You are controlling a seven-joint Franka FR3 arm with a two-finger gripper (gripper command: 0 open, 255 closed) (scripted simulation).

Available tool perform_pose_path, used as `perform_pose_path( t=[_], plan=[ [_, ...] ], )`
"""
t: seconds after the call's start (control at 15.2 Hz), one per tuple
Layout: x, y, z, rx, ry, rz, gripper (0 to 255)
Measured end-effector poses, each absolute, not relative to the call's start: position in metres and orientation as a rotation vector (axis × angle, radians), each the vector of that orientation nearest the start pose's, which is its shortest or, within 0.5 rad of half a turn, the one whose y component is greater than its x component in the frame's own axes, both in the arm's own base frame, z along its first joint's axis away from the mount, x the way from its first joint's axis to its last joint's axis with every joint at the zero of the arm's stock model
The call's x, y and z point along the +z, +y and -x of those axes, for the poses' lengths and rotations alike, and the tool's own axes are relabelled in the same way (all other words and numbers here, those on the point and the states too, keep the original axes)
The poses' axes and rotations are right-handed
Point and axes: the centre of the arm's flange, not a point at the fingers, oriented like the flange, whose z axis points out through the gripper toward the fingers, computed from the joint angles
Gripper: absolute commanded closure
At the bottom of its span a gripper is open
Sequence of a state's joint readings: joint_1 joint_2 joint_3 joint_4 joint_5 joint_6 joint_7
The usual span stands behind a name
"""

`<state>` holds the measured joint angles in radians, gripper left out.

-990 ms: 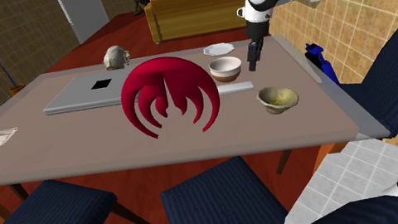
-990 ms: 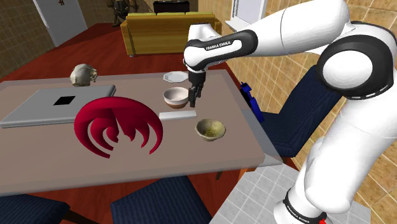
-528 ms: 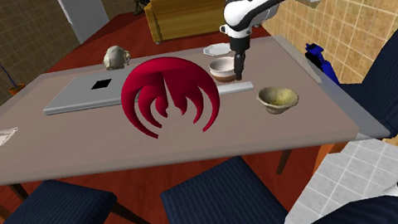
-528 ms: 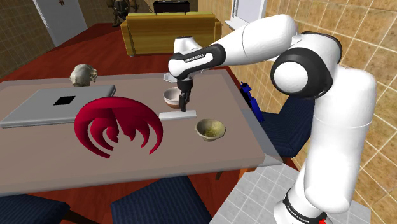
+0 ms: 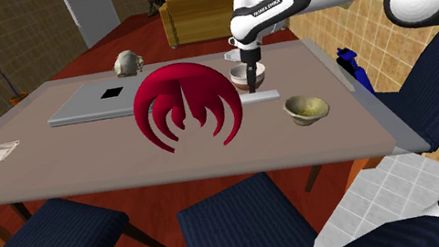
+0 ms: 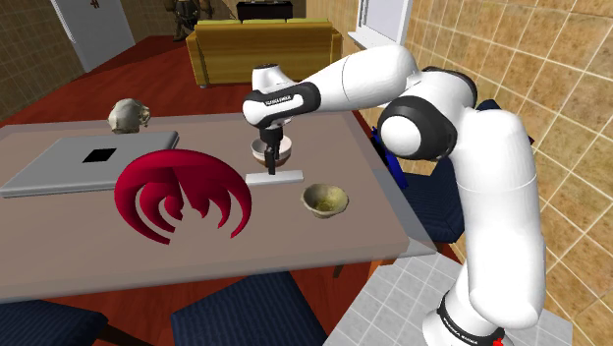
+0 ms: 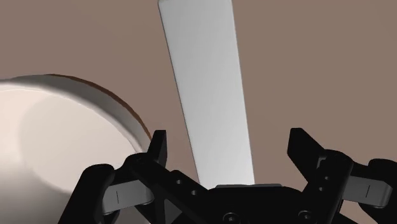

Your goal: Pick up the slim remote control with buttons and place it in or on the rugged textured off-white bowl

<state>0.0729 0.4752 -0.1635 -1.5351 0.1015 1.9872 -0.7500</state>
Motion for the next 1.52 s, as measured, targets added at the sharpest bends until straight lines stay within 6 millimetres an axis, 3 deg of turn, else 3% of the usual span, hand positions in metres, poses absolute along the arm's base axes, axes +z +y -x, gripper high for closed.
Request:
perform_pose_path(
  t=[0.2,0.33,0.79,0.86,1.52],
  plan=[
    [0.379,-0.040,-0.683,-0.046,-0.984,2.972,0],
    [0.355,-0.032,-0.690,-0.038,-0.987,2.973,0],
    [0.358,-0.034,-0.692,-0.074,-1.004,2.972,0],
    [0.359,-0.033,-0.695,-0.067,-0.996,2.974,255],
    [0.355,-0.029,-0.699,-0.089,-1.005,2.969,255]
  ],
)
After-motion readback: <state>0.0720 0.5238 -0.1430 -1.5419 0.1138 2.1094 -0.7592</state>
